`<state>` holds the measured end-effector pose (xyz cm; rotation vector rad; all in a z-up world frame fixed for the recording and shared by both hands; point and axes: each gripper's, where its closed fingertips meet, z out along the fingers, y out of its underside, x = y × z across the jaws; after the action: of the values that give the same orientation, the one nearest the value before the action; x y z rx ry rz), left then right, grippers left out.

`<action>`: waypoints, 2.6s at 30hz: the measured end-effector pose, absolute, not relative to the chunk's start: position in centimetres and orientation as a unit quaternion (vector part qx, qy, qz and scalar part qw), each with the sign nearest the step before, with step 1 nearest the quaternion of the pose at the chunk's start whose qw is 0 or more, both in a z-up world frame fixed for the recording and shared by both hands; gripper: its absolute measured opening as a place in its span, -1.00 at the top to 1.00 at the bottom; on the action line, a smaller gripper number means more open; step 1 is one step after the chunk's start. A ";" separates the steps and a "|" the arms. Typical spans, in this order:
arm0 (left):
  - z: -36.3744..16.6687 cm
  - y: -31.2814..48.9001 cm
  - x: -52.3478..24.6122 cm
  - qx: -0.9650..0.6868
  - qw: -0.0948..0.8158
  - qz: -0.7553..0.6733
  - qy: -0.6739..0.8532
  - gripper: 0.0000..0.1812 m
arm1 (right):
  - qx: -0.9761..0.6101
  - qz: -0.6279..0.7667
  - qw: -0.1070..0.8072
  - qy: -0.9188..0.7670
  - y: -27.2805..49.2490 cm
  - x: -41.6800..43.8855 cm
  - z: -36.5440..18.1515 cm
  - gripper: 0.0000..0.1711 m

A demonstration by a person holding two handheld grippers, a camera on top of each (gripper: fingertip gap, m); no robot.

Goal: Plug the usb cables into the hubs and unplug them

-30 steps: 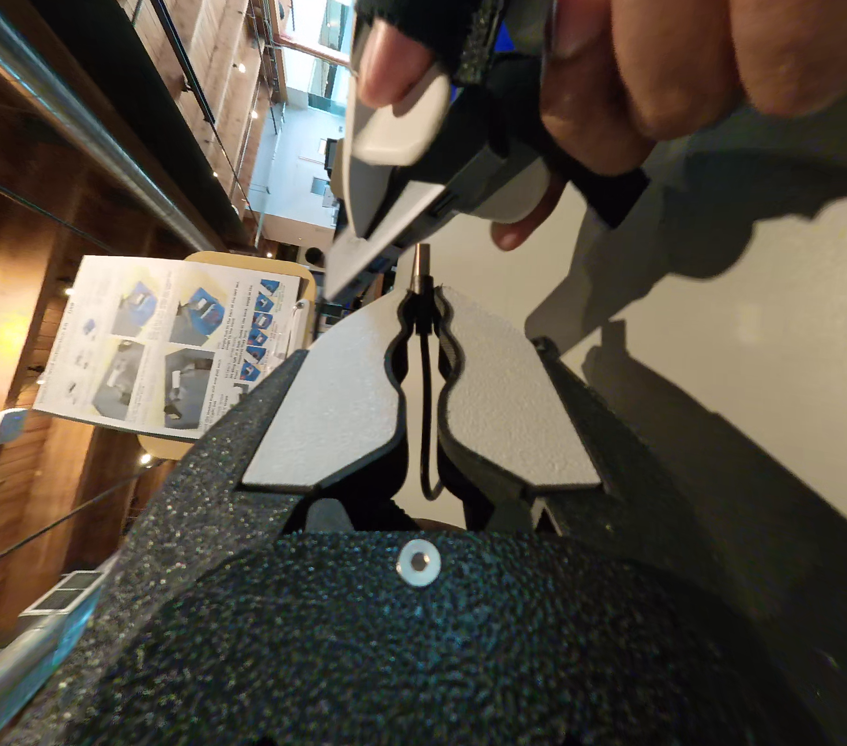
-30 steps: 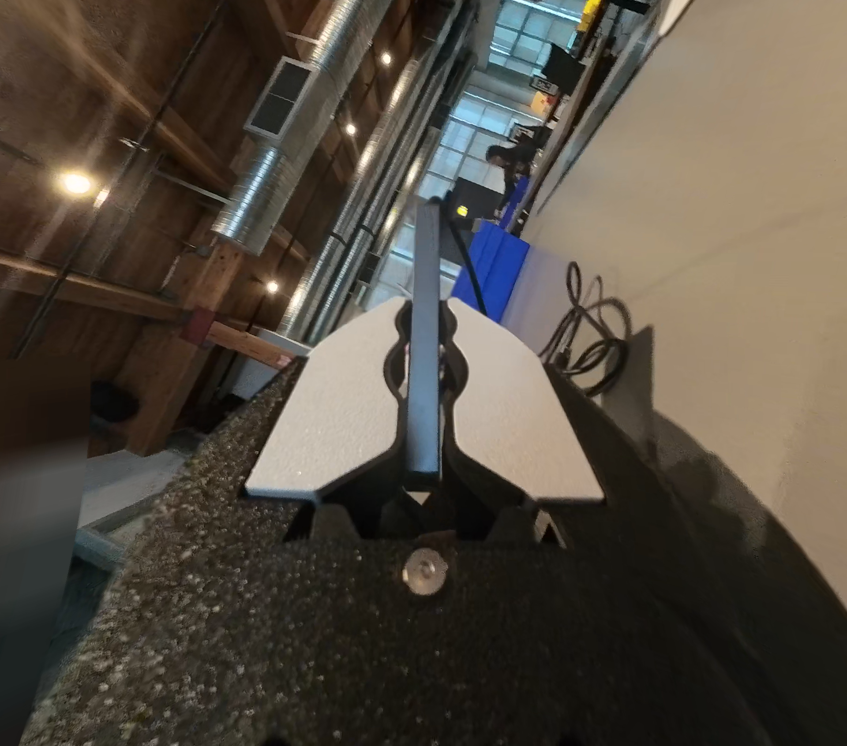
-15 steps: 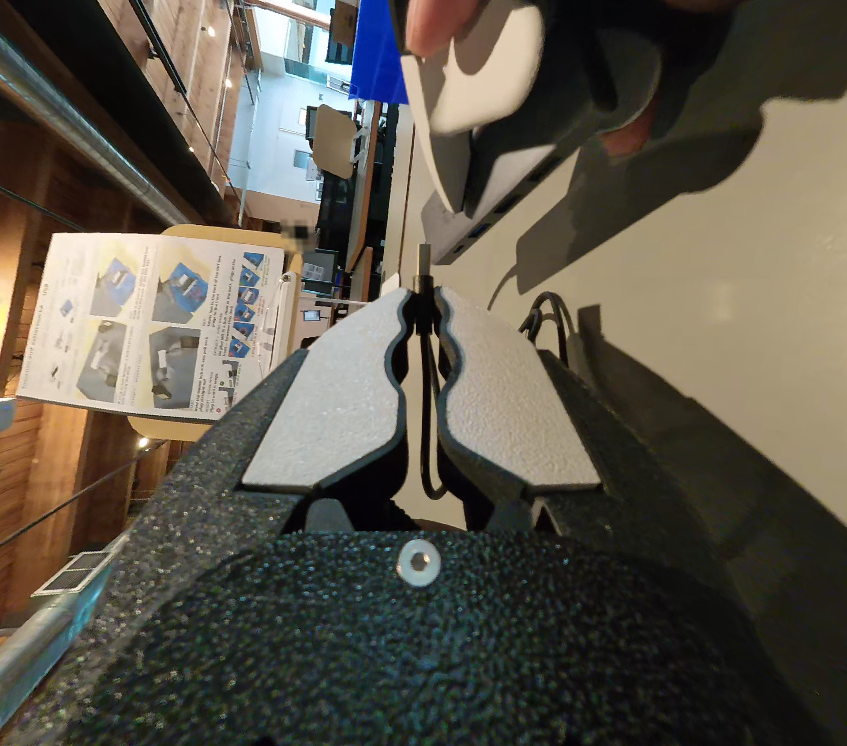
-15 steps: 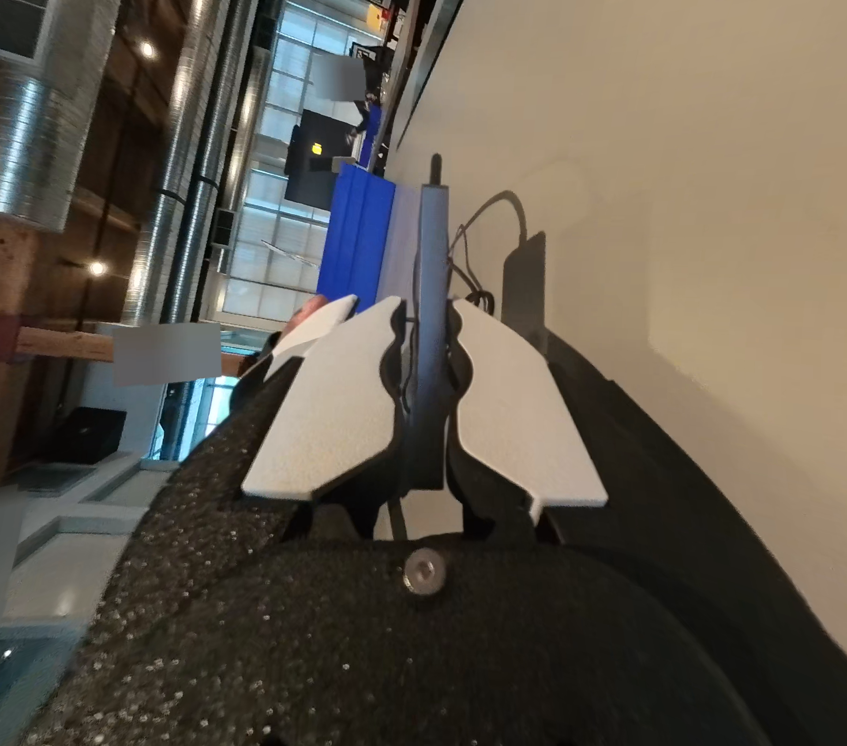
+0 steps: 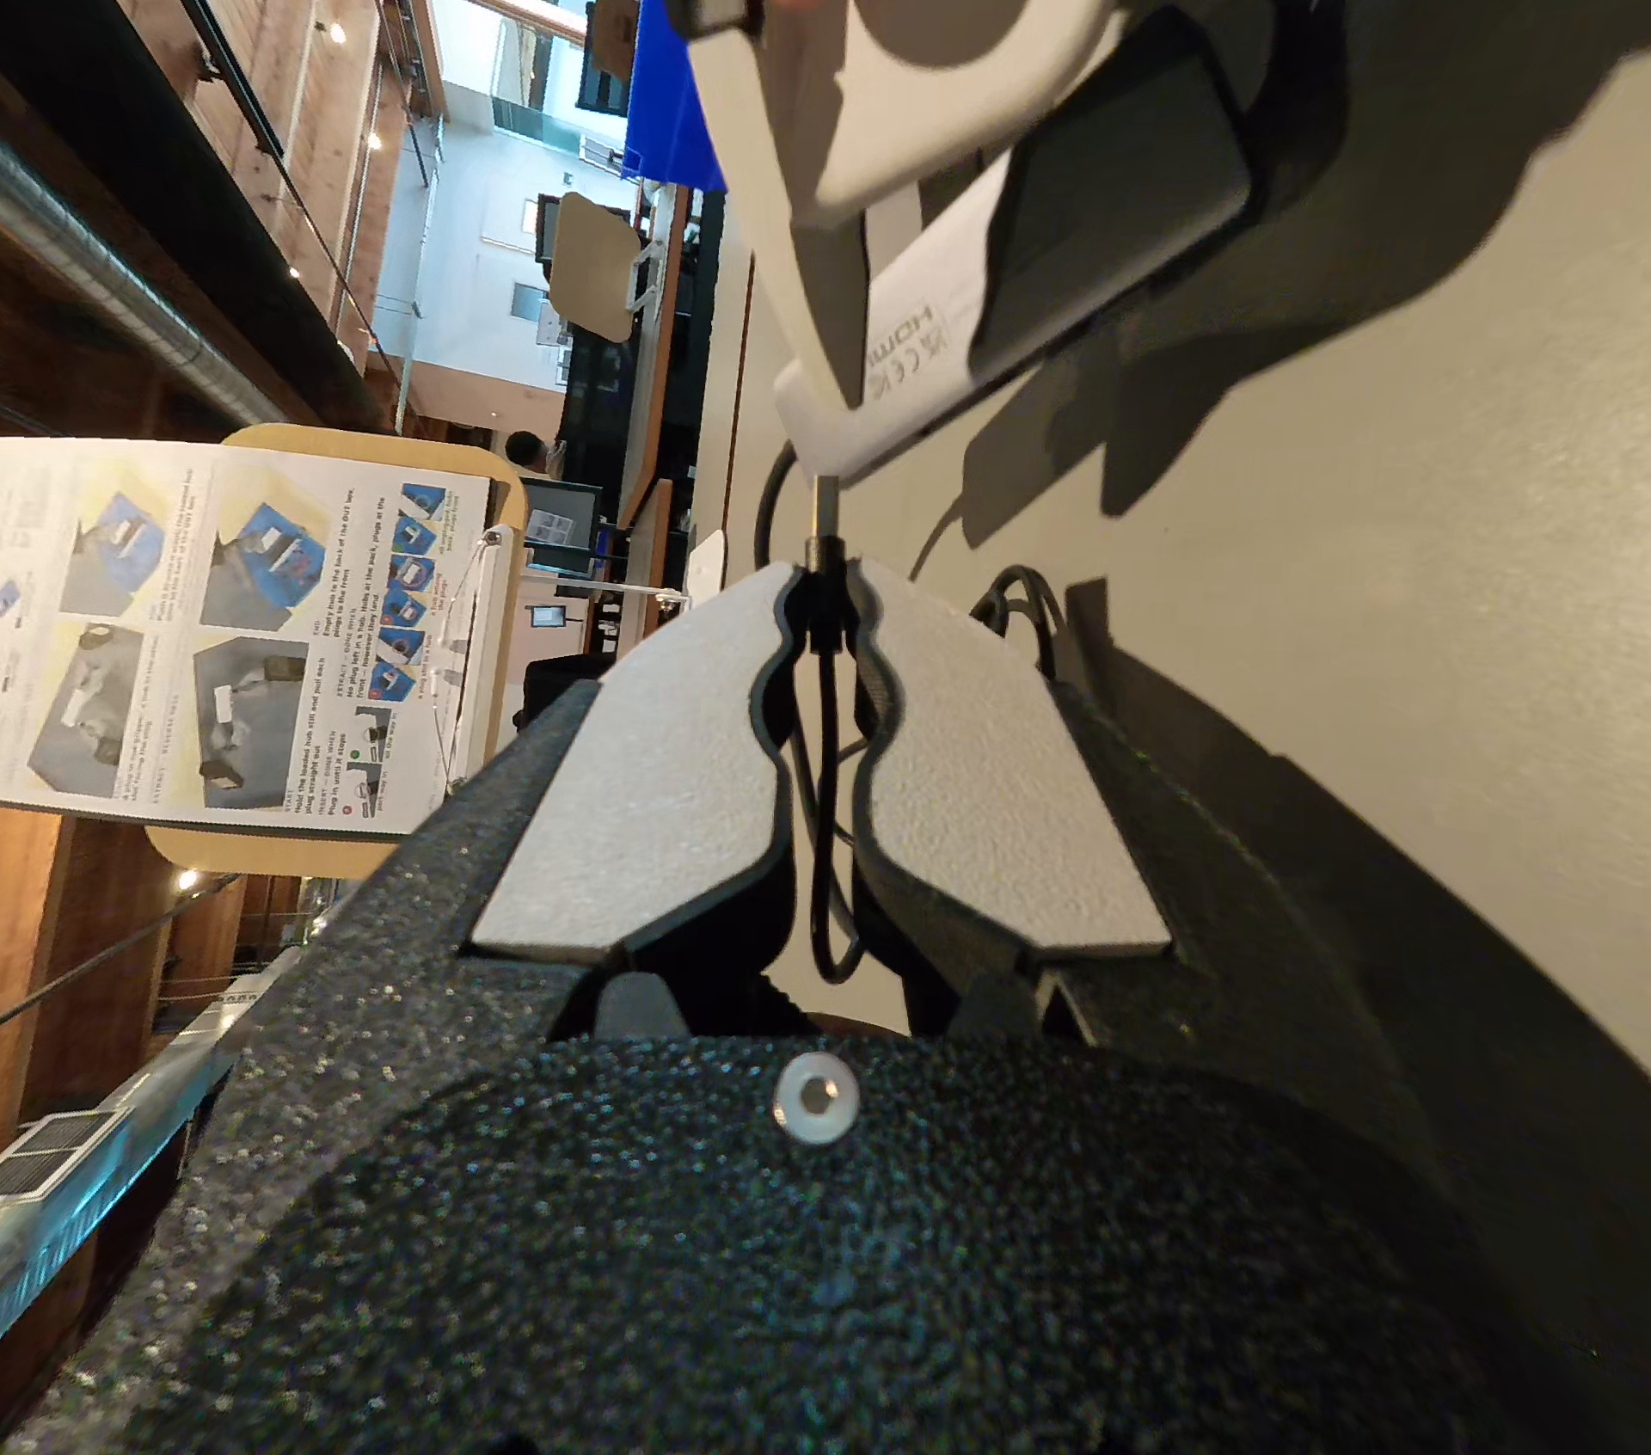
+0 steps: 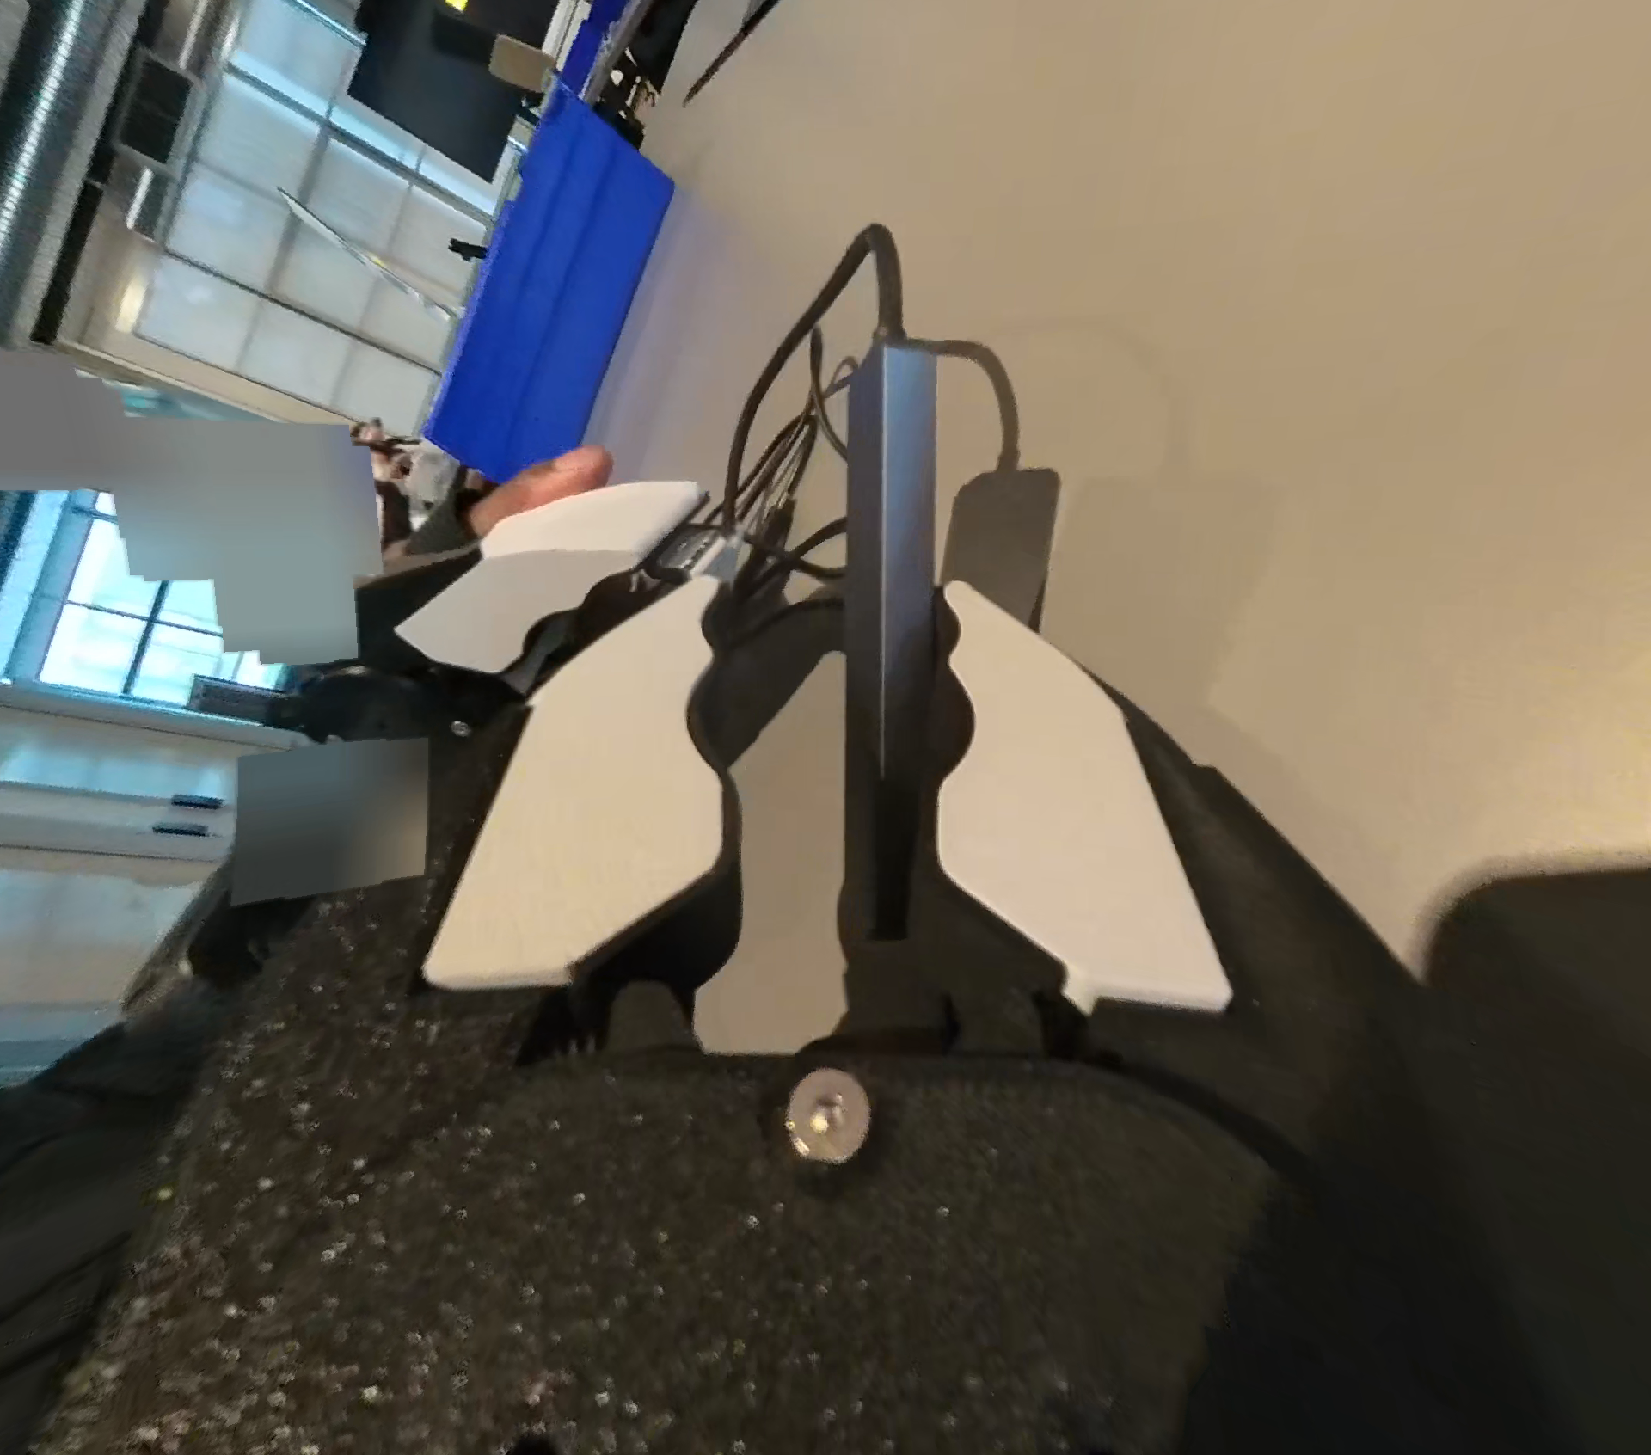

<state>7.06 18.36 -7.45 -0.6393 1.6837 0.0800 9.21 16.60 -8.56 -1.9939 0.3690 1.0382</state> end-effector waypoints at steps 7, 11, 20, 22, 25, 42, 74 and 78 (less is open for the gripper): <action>-7.6 18.2 7.0 -0.280 0.618 0.028 0.734 0.92 | -0.827 0.361 0.417 0.107 16.1 10.4 -9.0 0.30; -7.6 18.1 6.9 -0.281 0.618 0.022 0.734 0.92 | -0.846 0.326 0.414 0.078 15.8 10.8 -9.3 0.16; -5.5 17.9 6.6 -0.273 0.663 0.019 0.697 0.92 | -0.805 0.266 0.531 -0.010 15.6 12.3 -4.0 0.37; -4.2 17.8 6.4 -0.261 0.692 0.033 0.673 0.92 | -0.778 0.338 0.530 -0.015 15.4 10.3 -2.3 0.42; -2.4 17.5 5.9 -0.224 0.731 0.085 0.639 0.93 | -0.740 0.462 0.488 -0.002 15.2 7.3 -1.1 0.42; -1.2 16.0 5.6 -0.131 0.767 0.176 0.603 0.92 | -0.677 0.595 0.430 0.057 15.5 5.1 -0.9 0.78; 1.3 15.0 3.3 -0.419 0.476 -0.579 0.512 0.51 | -0.618 0.505 0.582 -0.158 14.6 4.9 2.3 0.94; 0.9 14.1 3.6 -0.421 0.431 -0.614 0.510 0.56 | -0.615 0.503 0.583 -0.169 14.2 4.3 2.3 0.95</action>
<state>3.56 14.07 0.88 -1.0487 1.2716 -1.5308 4.32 14.21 2.27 -1.4369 -0.3953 1.1753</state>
